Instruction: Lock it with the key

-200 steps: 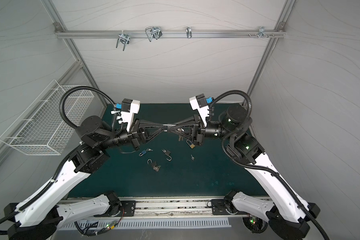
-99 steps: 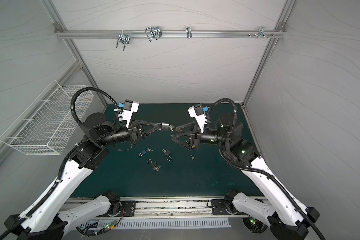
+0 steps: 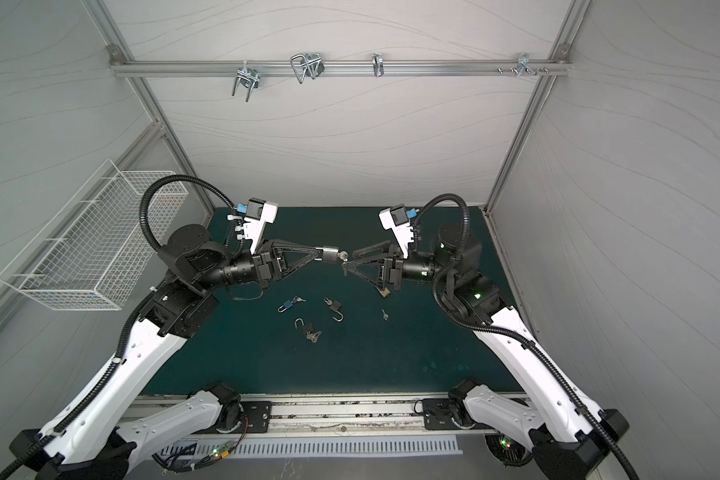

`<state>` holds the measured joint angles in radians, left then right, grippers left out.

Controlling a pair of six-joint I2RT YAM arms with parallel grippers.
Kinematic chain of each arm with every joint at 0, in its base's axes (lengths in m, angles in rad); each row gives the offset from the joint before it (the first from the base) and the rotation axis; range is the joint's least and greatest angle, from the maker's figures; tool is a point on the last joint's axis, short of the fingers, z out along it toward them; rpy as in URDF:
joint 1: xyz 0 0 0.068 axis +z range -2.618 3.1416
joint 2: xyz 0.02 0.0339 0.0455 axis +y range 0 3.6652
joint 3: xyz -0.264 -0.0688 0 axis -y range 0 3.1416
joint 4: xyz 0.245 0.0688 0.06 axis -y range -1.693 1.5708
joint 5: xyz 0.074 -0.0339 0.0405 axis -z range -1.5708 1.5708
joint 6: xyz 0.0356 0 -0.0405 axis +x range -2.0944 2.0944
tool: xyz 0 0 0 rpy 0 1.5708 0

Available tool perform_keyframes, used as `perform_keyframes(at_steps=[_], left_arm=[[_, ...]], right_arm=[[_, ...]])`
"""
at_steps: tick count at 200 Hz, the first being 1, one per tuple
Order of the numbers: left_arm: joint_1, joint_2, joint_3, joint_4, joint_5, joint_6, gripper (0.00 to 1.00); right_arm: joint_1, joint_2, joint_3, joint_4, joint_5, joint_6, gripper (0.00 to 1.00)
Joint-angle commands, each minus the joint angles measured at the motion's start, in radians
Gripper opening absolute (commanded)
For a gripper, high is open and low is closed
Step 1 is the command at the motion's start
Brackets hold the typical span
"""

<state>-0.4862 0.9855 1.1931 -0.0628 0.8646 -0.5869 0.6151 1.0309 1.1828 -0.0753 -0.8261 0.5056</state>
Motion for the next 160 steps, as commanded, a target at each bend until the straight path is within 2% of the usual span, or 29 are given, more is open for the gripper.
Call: perform_keyframes(at_steps=[1, 34, 45, 122, 160], left_arm=[[0.004, -0.002, 0.008, 0.083, 0.031, -0.022, 0.0], [0.003, -0.004, 0.006, 0.075, 0.031, -0.015, 0.0], [0.003, -0.002, 0.004, 0.076, 0.031, -0.013, 0.0], [0.004, -0.02, 0.004, 0.032, 0.007, 0.027, 0.0], [0.01, -0.032, 0.011, 0.034, -0.005, 0.024, 0.0]], right_arm=[[0.033, 0.015, 0.054, 0.042, -0.036, -0.015, 0.54], [0.064, 0.014, 0.069, -0.011, 0.013, -0.07, 0.39], [0.064, 0.013, 0.068, -0.014, 0.022, -0.072, 0.32], [0.061, -0.018, 0.04, -0.024, 0.048, -0.071, 0.0], [0.045, -0.046, 0.02, -0.024, 0.038, -0.059, 0.0]])
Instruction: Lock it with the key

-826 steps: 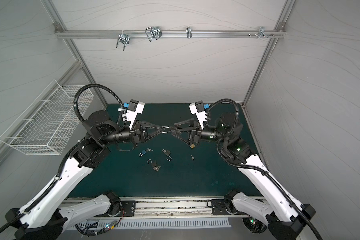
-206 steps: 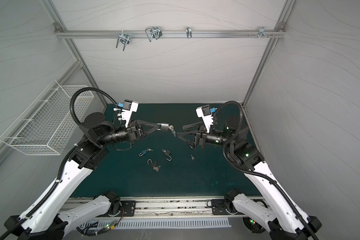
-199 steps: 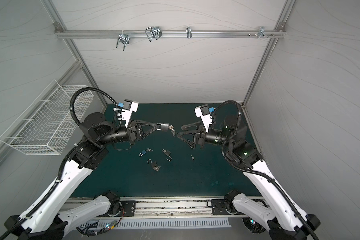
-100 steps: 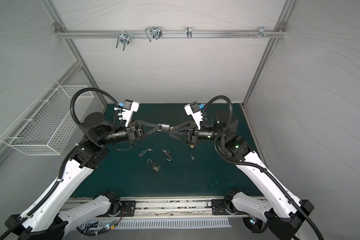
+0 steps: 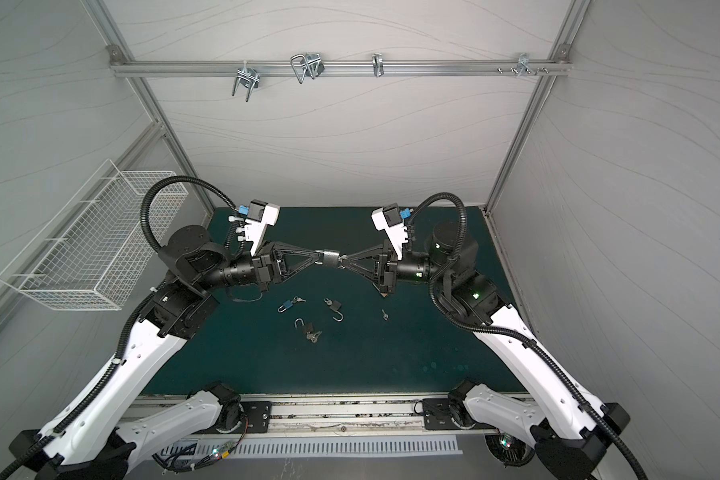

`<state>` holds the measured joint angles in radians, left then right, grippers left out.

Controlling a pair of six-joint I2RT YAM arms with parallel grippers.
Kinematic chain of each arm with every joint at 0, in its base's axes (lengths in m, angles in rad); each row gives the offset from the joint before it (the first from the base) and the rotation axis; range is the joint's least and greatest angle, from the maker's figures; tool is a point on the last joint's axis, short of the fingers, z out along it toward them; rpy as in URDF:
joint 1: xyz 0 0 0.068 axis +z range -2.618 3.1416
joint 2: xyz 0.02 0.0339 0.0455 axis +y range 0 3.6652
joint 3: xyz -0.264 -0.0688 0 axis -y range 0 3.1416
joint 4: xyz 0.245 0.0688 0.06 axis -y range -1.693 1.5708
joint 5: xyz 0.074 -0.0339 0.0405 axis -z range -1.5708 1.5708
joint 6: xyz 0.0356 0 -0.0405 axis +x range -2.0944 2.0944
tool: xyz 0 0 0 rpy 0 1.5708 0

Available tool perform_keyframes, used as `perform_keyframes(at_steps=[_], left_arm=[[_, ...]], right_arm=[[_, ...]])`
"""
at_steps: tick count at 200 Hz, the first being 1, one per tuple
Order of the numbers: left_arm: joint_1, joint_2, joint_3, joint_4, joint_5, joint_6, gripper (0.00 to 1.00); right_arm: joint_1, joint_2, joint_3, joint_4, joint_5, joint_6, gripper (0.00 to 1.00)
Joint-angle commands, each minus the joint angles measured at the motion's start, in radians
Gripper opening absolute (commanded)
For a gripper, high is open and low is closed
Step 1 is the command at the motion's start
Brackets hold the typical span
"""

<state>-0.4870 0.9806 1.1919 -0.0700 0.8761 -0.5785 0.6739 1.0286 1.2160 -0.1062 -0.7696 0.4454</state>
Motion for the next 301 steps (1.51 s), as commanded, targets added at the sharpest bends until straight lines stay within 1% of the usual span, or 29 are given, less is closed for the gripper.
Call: perform_keyframes(at_steps=[1, 46, 61, 80, 88, 111, 119, 125, 144, 173, 186, 199, 207, 212, 230, 239, 247, 255, 270, 286, 301], left_arm=[[0.011, -0.027, 0.012, 0.042, -0.017, 0.015, 0.0], [0.047, -0.039, 0.017, 0.04, 0.0, 0.015, 0.0], [0.051, -0.042, 0.019, 0.021, -0.011, 0.023, 0.0], [0.053, -0.043, 0.033, -0.085, -0.064, 0.086, 0.0], [0.053, -0.04, 0.039, -0.147, -0.115, 0.118, 0.0], [0.053, -0.016, 0.039, -0.296, -0.27, 0.168, 0.0], [0.052, 0.002, 0.041, -0.353, -0.334, 0.182, 0.0], [0.052, 0.016, 0.04, -0.387, -0.359, 0.183, 0.0], [0.045, 0.045, -0.001, -0.417, -0.421, 0.158, 0.0], [-0.034, 0.078, -0.06, -0.468, -0.608, 0.179, 0.0], [-0.057, 0.105, -0.076, -0.479, -0.65, 0.163, 0.0], [-0.063, 0.137, -0.096, -0.49, -0.685, 0.13, 0.0], [-0.064, 0.153, -0.107, -0.494, -0.694, 0.119, 0.0], [-0.063, 0.161, -0.112, -0.497, -0.698, 0.115, 0.0], [-0.063, 0.173, -0.141, -0.489, -0.728, 0.105, 0.0], [-0.063, 0.173, -0.156, -0.482, -0.747, 0.099, 0.0], [-0.064, 0.174, -0.167, -0.474, -0.766, 0.095, 0.0], [-0.061, 0.175, -0.175, -0.473, -0.777, 0.092, 0.0], [-0.061, 0.177, -0.187, -0.465, -0.788, 0.085, 0.0], [-0.059, 0.175, -0.192, -0.464, -0.797, 0.08, 0.0], [-0.058, 0.168, -0.196, -0.469, -0.83, 0.086, 0.0]], right_arm=[[-0.016, -0.045, -0.014, 0.008, -0.018, 0.002, 0.0], [-0.086, -0.094, -0.064, 0.019, -0.023, 0.031, 0.0], [-0.092, -0.108, -0.067, -0.031, 0.014, -0.003, 0.0], [-0.091, -0.113, -0.054, -0.199, 0.123, -0.087, 0.0], [-0.087, -0.116, -0.063, -0.259, 0.181, -0.116, 0.0], [-0.073, -0.124, -0.118, -0.374, 0.319, -0.127, 0.0], [-0.058, -0.125, -0.146, -0.397, 0.365, -0.114, 0.0], [-0.043, -0.128, -0.169, -0.41, 0.402, -0.099, 0.0], [0.019, -0.13, -0.255, -0.418, 0.52, -0.033, 0.0], [0.105, -0.072, -0.354, -0.389, 0.669, 0.058, 0.0], [0.143, -0.026, -0.371, -0.383, 0.734, 0.097, 0.0], [0.164, 0.022, -0.383, -0.365, 0.753, 0.122, 0.0], [0.173, 0.052, -0.388, -0.334, 0.742, 0.11, 0.0], [0.184, 0.072, -0.385, -0.322, 0.756, 0.102, 0.0], [0.233, 0.136, -0.381, -0.328, 0.946, 0.108, 0.0], [0.239, 0.162, -0.381, -0.339, 1.002, 0.122, 0.0], [0.236, 0.183, -0.376, -0.343, 0.995, 0.132, 0.0], [0.227, 0.202, -0.362, -0.358, 0.964, 0.109, 0.0], [0.2, 0.237, -0.348, -0.353, 0.846, 0.088, 0.0], [0.194, 0.262, -0.36, -0.297, 0.779, 0.125, 0.0], [0.194, 0.314, -0.347, -0.261, 0.736, 0.168, 0.0]])
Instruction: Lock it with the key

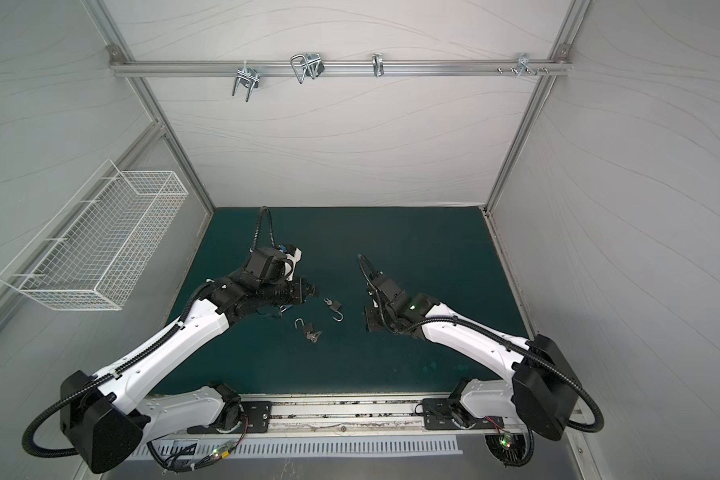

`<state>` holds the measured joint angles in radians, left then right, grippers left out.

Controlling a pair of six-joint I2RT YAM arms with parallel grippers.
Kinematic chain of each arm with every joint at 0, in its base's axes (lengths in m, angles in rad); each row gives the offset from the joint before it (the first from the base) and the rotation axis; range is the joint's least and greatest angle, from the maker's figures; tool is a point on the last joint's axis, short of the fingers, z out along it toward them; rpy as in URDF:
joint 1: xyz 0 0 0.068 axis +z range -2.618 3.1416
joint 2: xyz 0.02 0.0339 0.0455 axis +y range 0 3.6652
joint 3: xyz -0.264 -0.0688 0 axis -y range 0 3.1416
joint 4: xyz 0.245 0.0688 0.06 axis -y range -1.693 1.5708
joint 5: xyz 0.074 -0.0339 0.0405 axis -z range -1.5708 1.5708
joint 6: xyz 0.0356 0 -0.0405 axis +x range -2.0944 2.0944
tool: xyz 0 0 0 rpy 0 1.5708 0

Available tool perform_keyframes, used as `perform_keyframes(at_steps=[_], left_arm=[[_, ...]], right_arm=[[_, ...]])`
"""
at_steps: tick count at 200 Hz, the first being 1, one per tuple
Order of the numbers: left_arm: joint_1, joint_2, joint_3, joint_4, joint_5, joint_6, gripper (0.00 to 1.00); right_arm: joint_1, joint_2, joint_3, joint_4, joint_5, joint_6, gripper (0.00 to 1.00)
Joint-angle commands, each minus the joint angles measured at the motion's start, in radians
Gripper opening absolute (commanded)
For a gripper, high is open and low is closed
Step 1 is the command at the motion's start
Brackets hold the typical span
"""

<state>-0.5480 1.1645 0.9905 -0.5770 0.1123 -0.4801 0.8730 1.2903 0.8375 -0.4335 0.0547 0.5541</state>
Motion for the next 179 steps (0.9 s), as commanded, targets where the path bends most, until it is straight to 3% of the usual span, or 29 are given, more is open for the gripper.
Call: perform_keyframes(at_steps=[1, 68, 179], left_arm=[[0.003, -0.016, 0.005, 0.037, -0.069, -0.012, 0.0], [0.005, -0.028, 0.002, 0.03, 0.008, 0.027, 0.0], [0.004, -0.029, -0.015, 0.052, 0.022, 0.002, 0.0]], right_arm=[[-0.006, 0.058, 0.034, 0.067, -0.091, 0.062, 0.0], [-0.069, 0.318, 0.114, 0.086, -0.3, 0.164, 0.0], [-0.183, 0.426, 0.2, -0.098, -0.164, 0.041, 0.0]])
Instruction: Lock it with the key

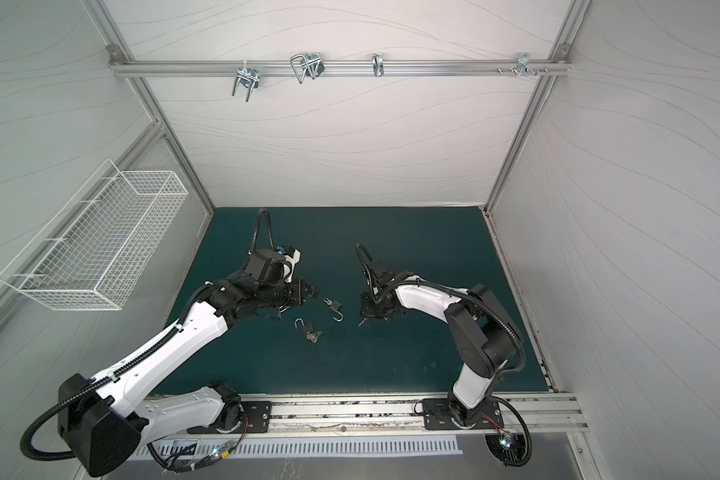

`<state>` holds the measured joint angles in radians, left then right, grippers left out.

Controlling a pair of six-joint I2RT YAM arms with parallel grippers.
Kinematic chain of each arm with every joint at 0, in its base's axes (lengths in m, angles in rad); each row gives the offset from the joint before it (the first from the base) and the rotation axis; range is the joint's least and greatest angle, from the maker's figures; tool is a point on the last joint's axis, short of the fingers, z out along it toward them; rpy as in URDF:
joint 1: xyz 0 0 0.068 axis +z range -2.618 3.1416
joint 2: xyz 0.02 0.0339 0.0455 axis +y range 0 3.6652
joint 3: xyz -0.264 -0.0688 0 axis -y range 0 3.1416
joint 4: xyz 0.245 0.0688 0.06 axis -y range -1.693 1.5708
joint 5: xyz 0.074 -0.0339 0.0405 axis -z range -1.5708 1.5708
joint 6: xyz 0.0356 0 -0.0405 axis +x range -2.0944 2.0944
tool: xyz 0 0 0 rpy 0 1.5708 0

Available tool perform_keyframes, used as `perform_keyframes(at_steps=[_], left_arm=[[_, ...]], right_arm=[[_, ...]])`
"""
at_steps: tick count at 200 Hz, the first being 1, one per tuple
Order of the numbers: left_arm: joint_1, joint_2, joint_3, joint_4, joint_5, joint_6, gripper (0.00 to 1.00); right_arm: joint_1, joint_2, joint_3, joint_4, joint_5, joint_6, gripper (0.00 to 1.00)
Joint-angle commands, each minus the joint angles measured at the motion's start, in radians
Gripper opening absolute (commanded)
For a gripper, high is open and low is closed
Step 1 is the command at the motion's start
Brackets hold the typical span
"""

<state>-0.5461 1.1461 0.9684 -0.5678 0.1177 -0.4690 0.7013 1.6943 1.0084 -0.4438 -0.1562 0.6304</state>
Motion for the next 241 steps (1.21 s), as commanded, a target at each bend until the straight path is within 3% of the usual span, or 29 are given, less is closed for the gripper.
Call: perform_keyframes(at_steps=[1, 47, 115, 136, 176, 206, 241], left_arm=[[0.003, -0.01, 0.008, 0.043, 0.017, -0.01, 0.0], [0.002, 0.002, 0.013, 0.049, 0.043, -0.01, 0.0], [0.015, -0.009, 0.013, 0.062, 0.086, -0.04, 0.0], [0.049, -0.027, -0.001, 0.081, 0.148, -0.066, 0.0], [0.116, -0.093, -0.068, 0.251, 0.405, -0.09, 0.0], [0.115, -0.097, -0.059, 0.343, 0.537, -0.113, 0.0], [0.108, -0.061, -0.029, 0.392, 0.632, -0.138, 0.0]], right_arm=[[-0.011, 0.023, 0.03, -0.09, 0.047, -0.035, 0.0], [-0.026, 0.041, 0.031, -0.098, 0.064, -0.051, 0.05], [-0.043, 0.002, 0.023, -0.101, 0.044, -0.07, 0.33], [-0.047, -0.099, 0.009, -0.087, 0.042, -0.096, 0.41], [-0.029, -0.431, -0.069, 0.013, 0.058, -0.264, 0.64], [-0.009, -0.649, -0.115, 0.106, 0.08, -0.412, 0.98], [-0.014, -0.802, -0.21, 0.278, 0.013, -0.587, 0.99]])
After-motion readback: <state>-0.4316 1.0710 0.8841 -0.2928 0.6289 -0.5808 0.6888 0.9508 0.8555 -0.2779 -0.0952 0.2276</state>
